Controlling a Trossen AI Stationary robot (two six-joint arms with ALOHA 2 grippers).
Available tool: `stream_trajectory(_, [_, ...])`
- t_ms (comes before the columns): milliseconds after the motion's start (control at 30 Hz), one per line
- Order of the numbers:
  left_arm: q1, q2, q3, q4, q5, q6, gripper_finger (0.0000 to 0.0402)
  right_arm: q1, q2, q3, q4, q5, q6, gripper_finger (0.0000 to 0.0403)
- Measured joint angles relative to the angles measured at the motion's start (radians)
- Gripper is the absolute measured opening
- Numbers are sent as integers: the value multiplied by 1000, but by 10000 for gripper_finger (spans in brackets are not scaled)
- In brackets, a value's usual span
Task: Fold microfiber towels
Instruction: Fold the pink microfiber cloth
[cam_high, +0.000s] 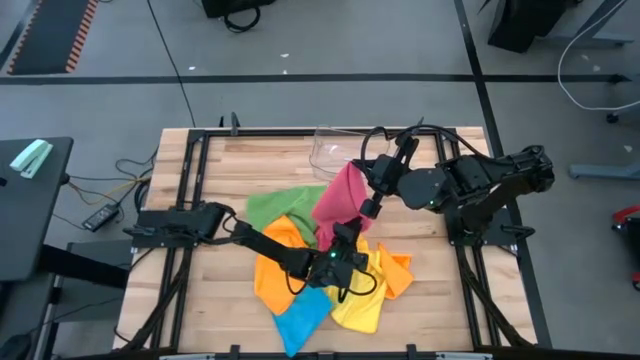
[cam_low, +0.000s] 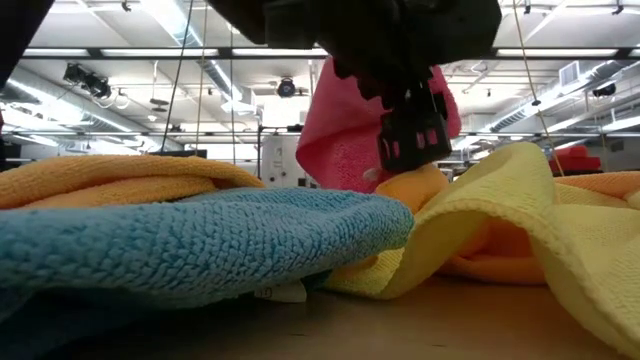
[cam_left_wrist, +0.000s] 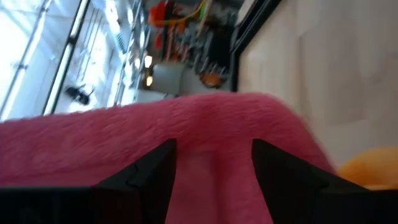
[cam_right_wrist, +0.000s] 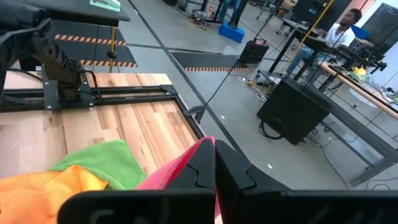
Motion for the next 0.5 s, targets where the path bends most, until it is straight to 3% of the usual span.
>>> stream_trajectory(267, [-22, -22, 0, 0, -155, 7, 174, 2, 0, 0, -6, -8, 2, 1])
stream_trajectory(500, [-31, -59, 0, -1, -196, -33, 140, 3, 0, 0, -9, -8, 4, 1])
